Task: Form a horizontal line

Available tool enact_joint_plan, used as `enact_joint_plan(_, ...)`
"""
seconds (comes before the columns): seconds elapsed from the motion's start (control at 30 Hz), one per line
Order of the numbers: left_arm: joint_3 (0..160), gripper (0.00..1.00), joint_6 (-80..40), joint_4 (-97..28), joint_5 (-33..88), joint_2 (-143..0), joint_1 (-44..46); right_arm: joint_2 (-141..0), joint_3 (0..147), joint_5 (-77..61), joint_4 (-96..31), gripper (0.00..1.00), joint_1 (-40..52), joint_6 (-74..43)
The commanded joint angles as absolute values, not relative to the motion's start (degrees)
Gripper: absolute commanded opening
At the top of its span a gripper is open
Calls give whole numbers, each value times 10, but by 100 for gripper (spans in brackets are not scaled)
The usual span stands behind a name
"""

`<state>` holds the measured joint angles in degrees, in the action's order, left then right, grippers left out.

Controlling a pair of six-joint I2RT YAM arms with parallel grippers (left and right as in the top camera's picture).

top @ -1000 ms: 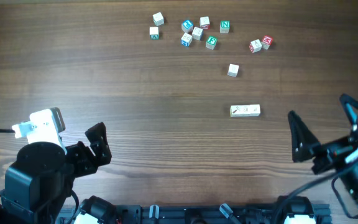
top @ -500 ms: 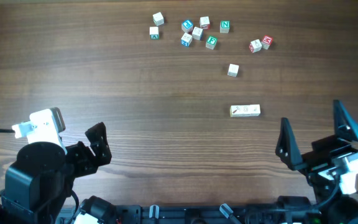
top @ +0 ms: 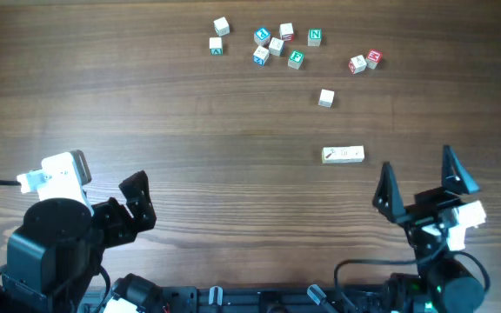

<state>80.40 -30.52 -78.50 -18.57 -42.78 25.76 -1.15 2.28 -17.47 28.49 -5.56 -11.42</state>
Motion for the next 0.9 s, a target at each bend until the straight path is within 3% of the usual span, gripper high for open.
enact_joint_plan(0.0,805,100,-305,-785,-185,-427,256,-2,3,-141,258,100,-58,-135)
enact_joint_plan(0.43,805,100,-305,-785,-185,-427,256,-2,3,-34,8,100,-36,-99)
enact_joint_plan(0.87,805,100,-305,-785,-185,-427,256,-2,3,-36,1,100,-33,-62)
